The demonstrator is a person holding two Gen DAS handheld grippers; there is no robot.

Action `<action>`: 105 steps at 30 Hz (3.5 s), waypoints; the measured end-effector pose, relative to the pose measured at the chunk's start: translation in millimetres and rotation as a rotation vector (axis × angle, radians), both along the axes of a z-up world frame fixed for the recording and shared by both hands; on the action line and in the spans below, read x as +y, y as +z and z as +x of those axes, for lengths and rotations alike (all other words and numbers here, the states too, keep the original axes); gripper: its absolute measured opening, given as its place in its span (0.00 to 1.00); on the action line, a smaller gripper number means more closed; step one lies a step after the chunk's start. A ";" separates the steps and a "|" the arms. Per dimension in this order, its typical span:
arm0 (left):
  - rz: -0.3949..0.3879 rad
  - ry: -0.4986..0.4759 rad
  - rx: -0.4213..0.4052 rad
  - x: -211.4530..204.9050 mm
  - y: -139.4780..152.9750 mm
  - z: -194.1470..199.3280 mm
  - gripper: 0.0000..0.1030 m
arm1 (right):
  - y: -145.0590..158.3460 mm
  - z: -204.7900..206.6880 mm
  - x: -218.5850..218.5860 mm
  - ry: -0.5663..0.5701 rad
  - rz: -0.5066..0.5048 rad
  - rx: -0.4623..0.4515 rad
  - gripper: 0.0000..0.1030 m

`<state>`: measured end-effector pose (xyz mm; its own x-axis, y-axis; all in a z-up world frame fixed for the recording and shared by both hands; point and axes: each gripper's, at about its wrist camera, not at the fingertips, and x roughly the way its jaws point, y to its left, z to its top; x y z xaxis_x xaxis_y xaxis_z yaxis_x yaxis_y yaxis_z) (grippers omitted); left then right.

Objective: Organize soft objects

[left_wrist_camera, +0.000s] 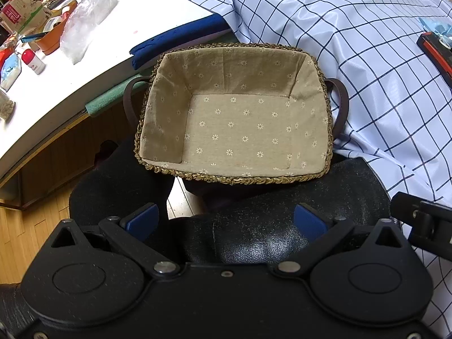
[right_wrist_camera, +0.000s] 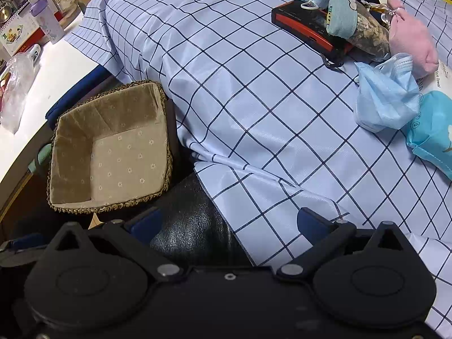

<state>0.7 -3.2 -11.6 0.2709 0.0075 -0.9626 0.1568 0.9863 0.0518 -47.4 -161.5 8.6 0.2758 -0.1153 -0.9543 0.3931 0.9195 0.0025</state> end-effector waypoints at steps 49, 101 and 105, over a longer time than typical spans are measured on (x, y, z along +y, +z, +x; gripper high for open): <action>-0.008 0.011 -0.005 4.0 -3.4 -0.5 0.94 | -6.1 1.5 3.4 0.002 -0.003 0.018 0.99; -0.252 -0.522 0.006 -250.9 43.7 -5.8 0.93 | 78.0 27.4 -274.8 -0.167 -0.067 -0.364 0.86; -0.306 -0.519 0.025 -263.7 40.5 0.9 0.93 | 64.0 27.8 -272.1 -0.135 -0.068 -0.349 0.74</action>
